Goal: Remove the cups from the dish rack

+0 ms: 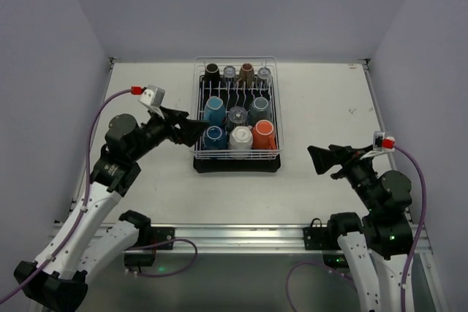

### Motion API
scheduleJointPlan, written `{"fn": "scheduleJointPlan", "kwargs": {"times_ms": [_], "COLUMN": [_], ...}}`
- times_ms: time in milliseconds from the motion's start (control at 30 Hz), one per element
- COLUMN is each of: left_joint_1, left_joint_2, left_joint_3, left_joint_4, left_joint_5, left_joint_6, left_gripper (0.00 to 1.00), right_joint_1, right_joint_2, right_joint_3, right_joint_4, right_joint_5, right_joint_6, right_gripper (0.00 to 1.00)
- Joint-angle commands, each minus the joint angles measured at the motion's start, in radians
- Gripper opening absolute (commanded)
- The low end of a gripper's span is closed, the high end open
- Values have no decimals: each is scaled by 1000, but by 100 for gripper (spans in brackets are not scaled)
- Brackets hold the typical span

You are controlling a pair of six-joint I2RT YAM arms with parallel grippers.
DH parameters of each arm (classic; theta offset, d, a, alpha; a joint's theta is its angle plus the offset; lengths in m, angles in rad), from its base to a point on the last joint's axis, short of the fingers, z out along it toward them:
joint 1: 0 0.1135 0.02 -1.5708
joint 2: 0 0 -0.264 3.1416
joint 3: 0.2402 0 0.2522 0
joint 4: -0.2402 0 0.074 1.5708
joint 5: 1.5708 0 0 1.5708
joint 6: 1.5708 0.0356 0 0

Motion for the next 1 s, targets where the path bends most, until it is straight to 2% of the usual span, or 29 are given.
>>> {"fn": "scheduleJointPlan", "kwargs": {"times_ms": [0, 67, 167, 267, 300, 400, 700, 967], "left_joint_1": [4, -5, -94, -267, -351, -430, -508, -507], "left_joint_2": [54, 135, 258, 387, 422, 551, 854, 1074], "left_joint_3": [63, 94, 181, 311, 386, 489, 672, 862], "left_joint_4": [74, 128, 125, 21, -39, -116, -148, -202], "left_joint_5": [34, 73, -4, -239, -380, -589, -772, -776], "left_joint_6": [-94, -117, -82, 24, 54, 111, 140, 185], "left_gripper": [100, 100, 100, 100, 100, 100, 99, 99], "right_joint_1": [-4, -4, -4, -4, -4, -4, -4, -4], "right_joint_2": [-9, -6, 7, 27, 30, 37, 30, 16], "right_joint_3": [-11, -26, -45, -56, -57, -62, -69, -71], "right_joint_4": [-10, 12, 41, 53, 55, 62, 62, 47], "right_joint_5": [4, -7, -24, -42, -48, -56, -100, -106], "right_joint_6": [-8, -1, 16, 24, 25, 33, 33, 18], "right_gripper": [90, 89, 87, 85, 85, 83, 83, 83]}}
